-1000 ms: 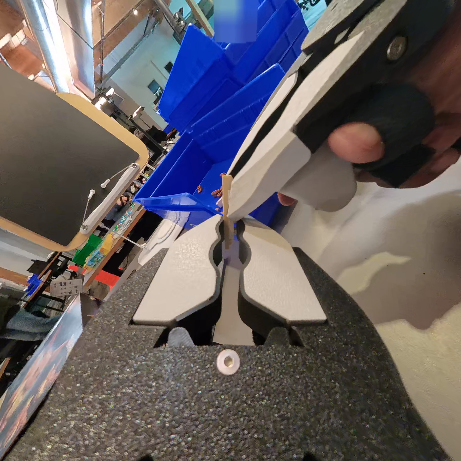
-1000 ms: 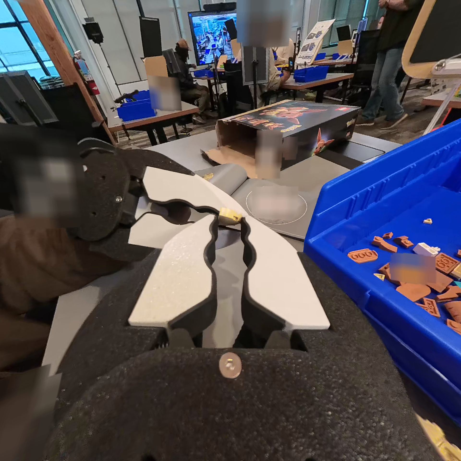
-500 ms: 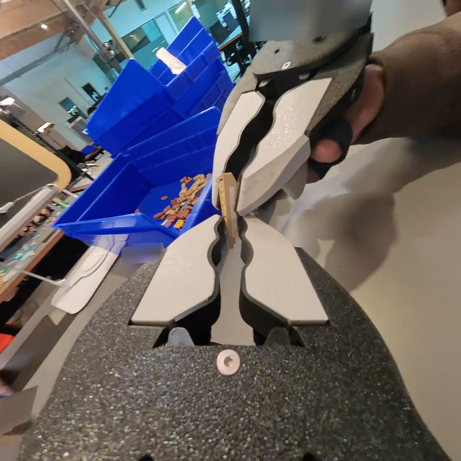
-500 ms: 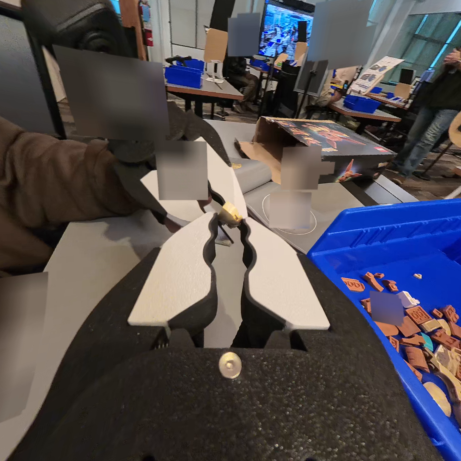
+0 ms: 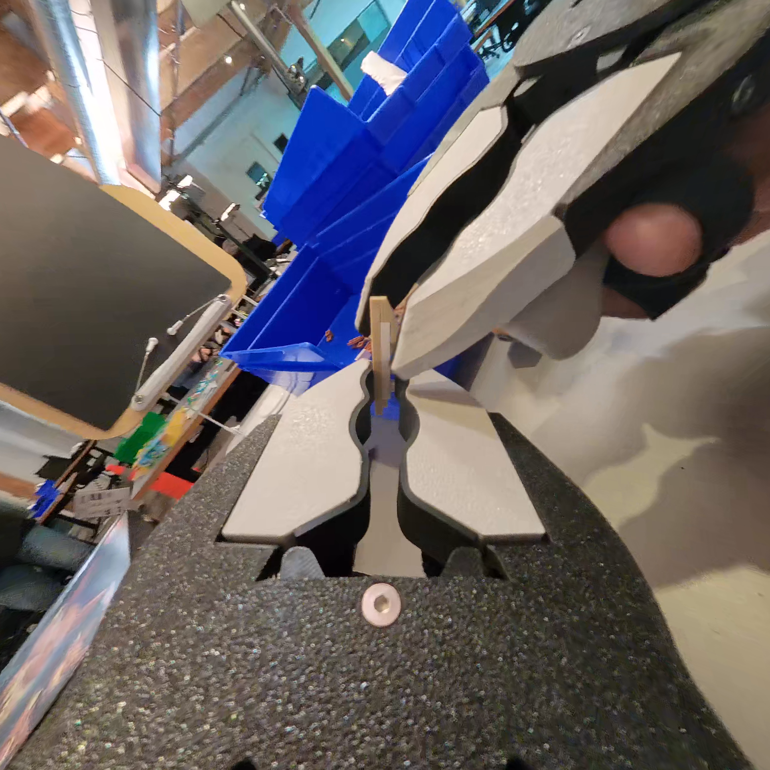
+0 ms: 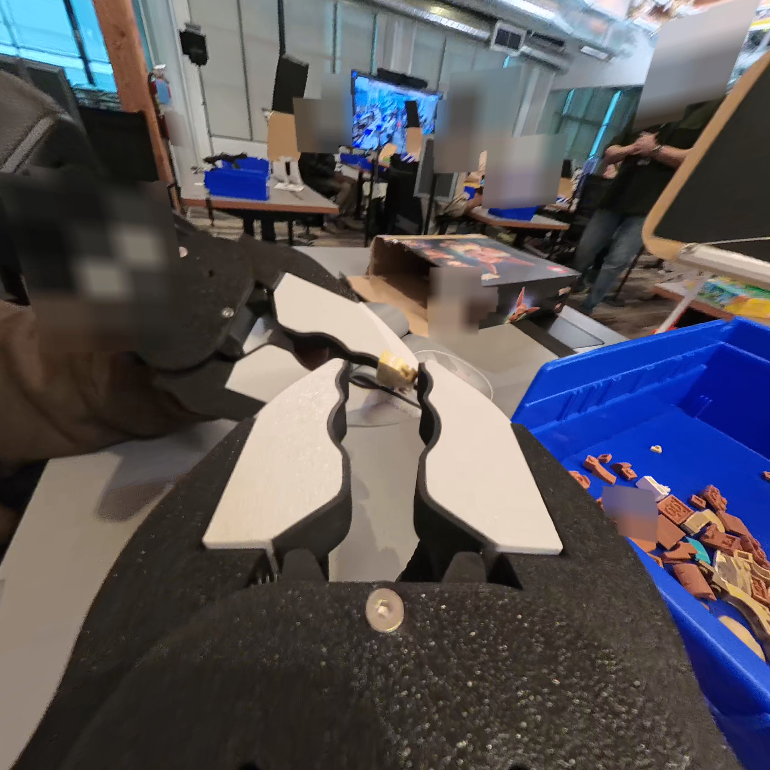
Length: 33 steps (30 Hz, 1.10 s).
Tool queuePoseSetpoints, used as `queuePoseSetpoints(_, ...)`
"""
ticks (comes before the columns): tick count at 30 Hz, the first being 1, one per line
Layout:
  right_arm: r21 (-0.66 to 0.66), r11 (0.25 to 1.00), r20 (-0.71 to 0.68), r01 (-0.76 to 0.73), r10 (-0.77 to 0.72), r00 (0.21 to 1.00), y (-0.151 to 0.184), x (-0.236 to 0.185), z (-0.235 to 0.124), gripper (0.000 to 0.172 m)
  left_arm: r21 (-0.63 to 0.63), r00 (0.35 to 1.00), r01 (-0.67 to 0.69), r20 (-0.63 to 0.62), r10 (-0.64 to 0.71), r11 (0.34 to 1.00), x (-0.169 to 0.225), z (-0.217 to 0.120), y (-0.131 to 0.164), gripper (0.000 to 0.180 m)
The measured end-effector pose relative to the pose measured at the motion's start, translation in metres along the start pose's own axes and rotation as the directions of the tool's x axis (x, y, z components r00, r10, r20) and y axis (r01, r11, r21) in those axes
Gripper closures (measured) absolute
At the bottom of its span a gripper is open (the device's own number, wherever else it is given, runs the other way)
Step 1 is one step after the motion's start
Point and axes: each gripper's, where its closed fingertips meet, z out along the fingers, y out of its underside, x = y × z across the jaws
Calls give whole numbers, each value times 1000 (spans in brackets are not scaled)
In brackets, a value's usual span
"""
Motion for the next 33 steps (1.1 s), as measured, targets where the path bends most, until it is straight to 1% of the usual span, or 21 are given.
queuePoseSetpoints(4,73,997,-96,3,4,995,-8,2,3,145,45,999,12,35,-13,999,-1,-2,-9,172)
queuePoseSetpoints(7,126,992,-126,-24,40,991,-14,4,0,150,68,998,12,59,-16,998,-3,-4,-14,172)
queuePoseSetpoints(9,131,991,-133,-14,32,991,-15,3,0,153,79,997,25,65,-30,997,-3,-4,-15,172)
queuePoseSetpoints(13,119,989,-204,82,-57,977,-17,3,-1,151,95,995,34,89,-43,995,-2,-4,-18,173)
queuePoseSetpoints(19,144,985,-228,100,-65,971,-23,1,-3,154,144,993,52,97,-66,988,-1,-7,-25,173)
queuePoseSetpoints(21,133,984,-229,117,-84,970,-24,0,-3,154,163,993,80,67,-92,983,0,-8,-27,173)
queuePoseSetpoints(24,114,978,-210,177,-151,966,-27,-4,-4,153,203,990,144,-20,-143,968,3,-11,-32,172)
queuePoseSetpoints(29,97,956,-139,276,-261,955,-30,-14,-10,153,238,989,128,-102,-107,963,9,-17,-39,171)
queuePoseSetpoints(33,98,949,-44,300,-297,954,-29,-22,-14,153,262,978,147,-184,-100,954,17,-20,-42,170)
